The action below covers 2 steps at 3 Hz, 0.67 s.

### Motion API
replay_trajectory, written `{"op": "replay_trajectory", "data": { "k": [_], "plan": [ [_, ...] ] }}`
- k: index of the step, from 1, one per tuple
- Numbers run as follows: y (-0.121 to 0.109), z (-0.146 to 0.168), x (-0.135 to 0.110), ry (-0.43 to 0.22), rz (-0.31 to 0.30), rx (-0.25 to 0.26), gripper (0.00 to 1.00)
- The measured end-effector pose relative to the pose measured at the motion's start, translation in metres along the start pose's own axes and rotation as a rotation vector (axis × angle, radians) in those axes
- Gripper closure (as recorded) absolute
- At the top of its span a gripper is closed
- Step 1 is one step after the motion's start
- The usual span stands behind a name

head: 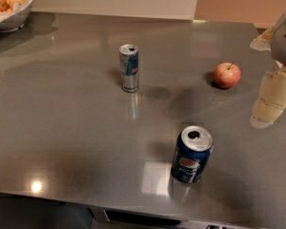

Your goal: Pick redbull can

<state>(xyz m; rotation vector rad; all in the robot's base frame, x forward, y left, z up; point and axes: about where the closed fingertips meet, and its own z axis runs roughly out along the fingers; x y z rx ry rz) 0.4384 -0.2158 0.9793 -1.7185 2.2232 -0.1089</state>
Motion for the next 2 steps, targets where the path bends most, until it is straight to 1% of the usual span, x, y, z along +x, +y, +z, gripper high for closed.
{"op": "replay_trajectory", "data": {
  "k": [1,2],
  "plan": [
    [0.0,0.0,0.0,0.0,0.0,0.0,0.0],
    [-0.011,0.011,-0.006,-0.02,0.0,-0.032,0.0]
  ]
}}
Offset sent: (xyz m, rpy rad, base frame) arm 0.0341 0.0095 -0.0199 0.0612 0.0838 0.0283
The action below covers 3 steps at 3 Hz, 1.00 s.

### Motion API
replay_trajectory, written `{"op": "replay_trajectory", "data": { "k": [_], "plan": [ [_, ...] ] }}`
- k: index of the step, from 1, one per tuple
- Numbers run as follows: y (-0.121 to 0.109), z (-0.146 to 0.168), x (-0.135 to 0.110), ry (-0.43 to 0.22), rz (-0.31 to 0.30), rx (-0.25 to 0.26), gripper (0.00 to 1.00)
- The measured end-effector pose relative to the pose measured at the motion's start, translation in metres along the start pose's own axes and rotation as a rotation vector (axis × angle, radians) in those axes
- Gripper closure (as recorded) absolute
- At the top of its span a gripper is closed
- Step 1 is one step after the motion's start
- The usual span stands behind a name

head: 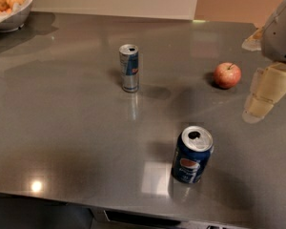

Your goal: Pick redbull can

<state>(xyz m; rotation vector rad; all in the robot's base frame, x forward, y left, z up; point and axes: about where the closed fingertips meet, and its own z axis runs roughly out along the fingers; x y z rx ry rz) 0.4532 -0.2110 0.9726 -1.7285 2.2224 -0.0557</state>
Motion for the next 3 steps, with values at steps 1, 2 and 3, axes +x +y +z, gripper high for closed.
{"op": "replay_trajectory", "data": {
  "k": [1,2,3],
  "plan": [
    [-0.028,0.031,-0.025,-0.074,-0.011,-0.036,0.0],
    [-0.049,0.053,-0.05,-0.14,-0.027,-0.054,0.0],
    [-0.065,0.072,-0.091,-0.224,-0.044,-0.065,0.0]
  ]
}}
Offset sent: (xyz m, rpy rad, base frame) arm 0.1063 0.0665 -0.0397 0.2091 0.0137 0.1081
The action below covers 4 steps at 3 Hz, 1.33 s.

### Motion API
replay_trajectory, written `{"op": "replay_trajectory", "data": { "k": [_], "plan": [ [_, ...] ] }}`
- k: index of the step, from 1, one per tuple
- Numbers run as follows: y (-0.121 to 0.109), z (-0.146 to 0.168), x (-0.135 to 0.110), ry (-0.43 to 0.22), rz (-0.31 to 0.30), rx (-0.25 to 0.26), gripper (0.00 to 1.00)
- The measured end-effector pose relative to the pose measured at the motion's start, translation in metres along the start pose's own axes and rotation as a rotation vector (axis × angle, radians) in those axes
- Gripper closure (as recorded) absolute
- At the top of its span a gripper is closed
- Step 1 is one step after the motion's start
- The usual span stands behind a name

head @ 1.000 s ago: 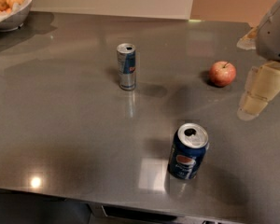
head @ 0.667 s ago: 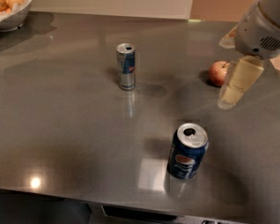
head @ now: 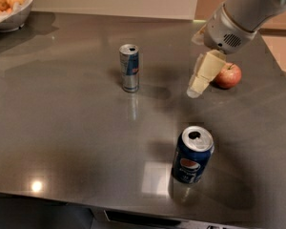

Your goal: Pick redbull can

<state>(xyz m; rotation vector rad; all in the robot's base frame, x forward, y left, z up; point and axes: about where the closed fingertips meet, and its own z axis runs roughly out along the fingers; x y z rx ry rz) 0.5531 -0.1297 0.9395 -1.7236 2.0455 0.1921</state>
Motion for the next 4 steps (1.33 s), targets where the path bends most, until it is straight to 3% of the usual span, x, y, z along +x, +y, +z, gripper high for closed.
{"op": "replay_trajectory", "data": {
  "k": [2,4],
  "plan": [
    [-0.033,0.054,-0.054,-0.085,-0.001,0.002,0.0],
    [-0.054,0.096,-0.088,-0.136,0.033,-0.031,0.0]
  ]
}}
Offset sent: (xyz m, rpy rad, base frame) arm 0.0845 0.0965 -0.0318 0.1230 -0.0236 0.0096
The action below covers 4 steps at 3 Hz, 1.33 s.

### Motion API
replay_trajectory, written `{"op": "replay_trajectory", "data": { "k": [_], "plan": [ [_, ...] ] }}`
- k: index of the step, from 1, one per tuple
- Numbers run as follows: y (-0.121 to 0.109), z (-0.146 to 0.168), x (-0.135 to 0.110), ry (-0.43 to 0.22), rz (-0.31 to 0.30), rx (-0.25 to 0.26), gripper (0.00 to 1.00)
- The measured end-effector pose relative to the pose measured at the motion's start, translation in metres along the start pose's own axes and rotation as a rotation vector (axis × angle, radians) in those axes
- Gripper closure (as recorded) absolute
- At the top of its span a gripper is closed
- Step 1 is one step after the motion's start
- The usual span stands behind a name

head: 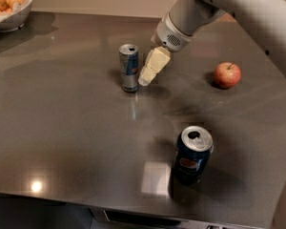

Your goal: Pick redbull can

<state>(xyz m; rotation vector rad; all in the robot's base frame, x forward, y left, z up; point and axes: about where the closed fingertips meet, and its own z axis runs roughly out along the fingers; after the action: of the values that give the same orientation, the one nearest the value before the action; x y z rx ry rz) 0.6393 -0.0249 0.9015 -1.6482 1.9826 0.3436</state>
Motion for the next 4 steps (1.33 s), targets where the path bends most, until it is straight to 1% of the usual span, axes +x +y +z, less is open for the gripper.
{"op": "replay_trajectory", "data": {
  "k": [1,2,3,4],
  "plan": [
    [-0.006,0.009,-0.012,-0.025,0.014,-0.013,0.0],
    [-0.007,0.012,-0.022,-0.059,0.028,-0.034,0.0],
    [-0.003,0.013,-0.031,-0.089,0.028,-0.061,0.18],
    [0.004,0.016,-0.037,-0.11,0.022,-0.094,0.42]
  ]
}}
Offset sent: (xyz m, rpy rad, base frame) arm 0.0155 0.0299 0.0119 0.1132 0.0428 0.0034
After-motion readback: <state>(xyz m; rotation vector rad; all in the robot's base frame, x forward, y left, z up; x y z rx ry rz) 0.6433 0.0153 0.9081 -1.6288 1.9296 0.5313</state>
